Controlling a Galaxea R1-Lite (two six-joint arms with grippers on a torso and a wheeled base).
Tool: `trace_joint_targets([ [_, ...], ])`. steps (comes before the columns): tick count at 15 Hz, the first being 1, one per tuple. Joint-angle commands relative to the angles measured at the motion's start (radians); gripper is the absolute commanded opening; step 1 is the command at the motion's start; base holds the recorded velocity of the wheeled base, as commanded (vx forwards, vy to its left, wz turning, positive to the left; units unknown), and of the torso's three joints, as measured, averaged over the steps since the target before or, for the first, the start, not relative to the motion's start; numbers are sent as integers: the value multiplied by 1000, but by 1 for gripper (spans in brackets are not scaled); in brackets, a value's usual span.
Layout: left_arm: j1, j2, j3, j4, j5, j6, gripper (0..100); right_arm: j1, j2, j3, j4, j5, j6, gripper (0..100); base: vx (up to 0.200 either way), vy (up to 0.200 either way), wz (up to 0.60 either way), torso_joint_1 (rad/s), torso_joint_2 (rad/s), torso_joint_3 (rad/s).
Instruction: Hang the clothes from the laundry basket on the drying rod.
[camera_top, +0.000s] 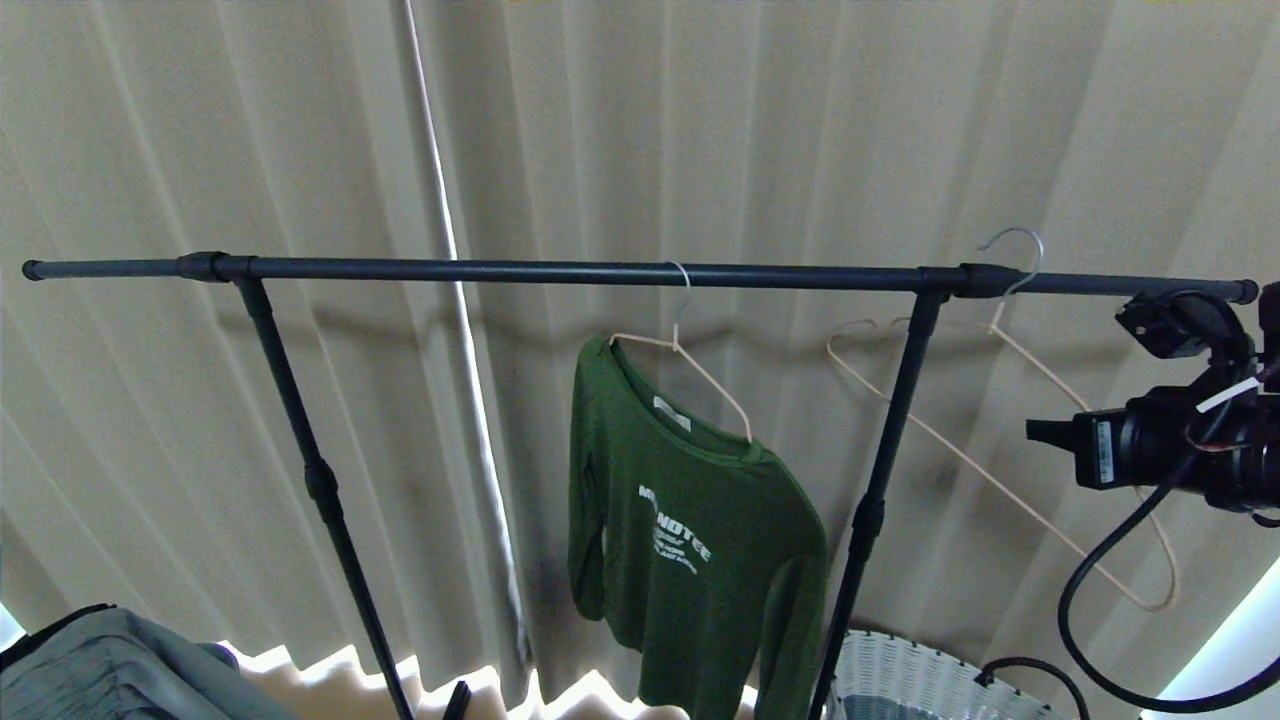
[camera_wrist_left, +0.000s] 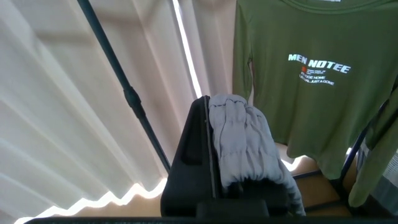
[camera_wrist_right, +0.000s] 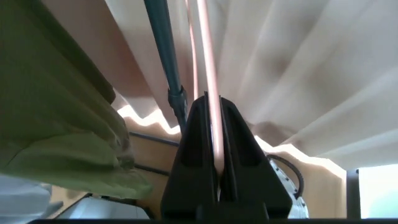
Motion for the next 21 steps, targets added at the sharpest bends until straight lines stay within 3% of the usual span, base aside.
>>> trace_joint_targets([
  [1, 0, -3, -1, -2, 0, 0, 0, -1, -101, 42, -1, -2, -1, 0, 0, 0, 0, 0, 0, 0],
  [9, -24, -18, -1, -2, 1, 4, 0, -18, -362, 262, 6, -97, -49, 0, 0, 0, 0, 0, 0, 0],
  [11, -24, -20, 2, -2, 1, 35, 0, -18, -402, 297, 9, -99, -59, 0, -200, 0, 0, -2, 2, 2],
  [21, -24, -32, 5, 0, 1, 37, 0, -18, -497, 392, 13, -99, -59, 0, -200, 0, 0, 3, 2, 2],
])
